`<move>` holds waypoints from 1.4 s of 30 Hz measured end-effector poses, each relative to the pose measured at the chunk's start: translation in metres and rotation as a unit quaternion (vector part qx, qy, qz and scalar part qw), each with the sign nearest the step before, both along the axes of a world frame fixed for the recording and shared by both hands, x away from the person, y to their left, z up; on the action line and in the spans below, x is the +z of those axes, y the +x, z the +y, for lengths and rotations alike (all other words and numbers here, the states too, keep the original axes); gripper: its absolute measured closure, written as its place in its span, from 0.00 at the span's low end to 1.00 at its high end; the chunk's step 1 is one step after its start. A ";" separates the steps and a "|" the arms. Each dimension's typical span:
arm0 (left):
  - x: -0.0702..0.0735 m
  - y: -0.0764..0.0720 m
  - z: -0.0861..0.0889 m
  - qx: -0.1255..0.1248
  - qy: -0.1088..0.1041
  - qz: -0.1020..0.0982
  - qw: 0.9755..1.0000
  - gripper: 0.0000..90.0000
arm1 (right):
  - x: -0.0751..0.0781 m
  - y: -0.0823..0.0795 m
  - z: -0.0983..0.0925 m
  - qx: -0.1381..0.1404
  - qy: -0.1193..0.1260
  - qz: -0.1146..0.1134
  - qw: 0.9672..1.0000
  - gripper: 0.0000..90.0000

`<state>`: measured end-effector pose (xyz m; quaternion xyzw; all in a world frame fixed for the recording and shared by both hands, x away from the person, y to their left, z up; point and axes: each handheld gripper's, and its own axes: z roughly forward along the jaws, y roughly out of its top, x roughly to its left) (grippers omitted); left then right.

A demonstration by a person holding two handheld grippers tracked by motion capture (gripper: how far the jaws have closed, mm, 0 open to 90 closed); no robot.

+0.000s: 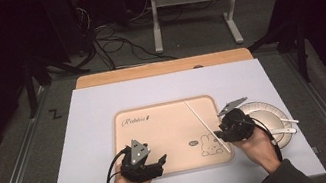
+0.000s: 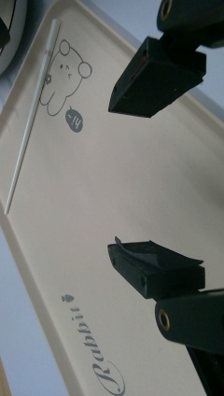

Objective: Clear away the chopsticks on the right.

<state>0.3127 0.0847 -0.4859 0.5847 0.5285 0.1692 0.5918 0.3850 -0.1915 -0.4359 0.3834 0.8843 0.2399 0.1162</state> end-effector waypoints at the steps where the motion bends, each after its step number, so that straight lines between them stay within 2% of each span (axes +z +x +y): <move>1: 0.000 0.000 0.001 0.002 0.000 0.000 1.000 0.30 | 0.002 -0.001 -0.002 0.002 0.001 -0.005 1.000 0.74; 11: -0.001 -0.003 0.003 0.008 0.002 0.001 1.000 0.30 | 0.017 -0.015 -0.026 -0.001 0.028 -0.028 0.999 0.72; 15: -0.001 -0.002 0.002 0.008 0.002 0.002 1.000 0.30 | 0.020 -0.018 -0.037 -0.014 0.040 -0.034 0.999 0.72; 17: -0.002 -0.002 0.002 0.006 0.002 0.002 1.000 0.30 | 0.022 -0.020 -0.042 -0.018 0.033 -0.039 0.999 0.72; 22: -0.002 -0.003 0.001 0.004 0.005 0.001 1.000 0.30 | 0.028 -0.023 -0.055 -0.028 0.045 -0.045 0.998 0.73; 31: -0.002 -0.002 -0.002 -0.001 0.004 0.000 1.000 0.31 | 0.037 -0.026 -0.078 -0.045 0.059 -0.075 0.994 0.75; 35: -0.002 -0.001 -0.003 -0.003 0.003 0.002 1.000 0.31 | 0.041 -0.028 -0.088 -0.053 0.063 -0.081 0.993 0.76; 36: -0.002 0.000 -0.004 -0.005 0.006 0.002 1.000 0.31 | 0.043 -0.028 -0.097 -0.062 0.068 -0.085 0.992 0.77; 42: -0.002 0.003 -0.006 -0.009 0.005 0.002 1.000 0.31 | 0.048 -0.029 -0.120 -0.087 0.071 -0.098 0.989 0.76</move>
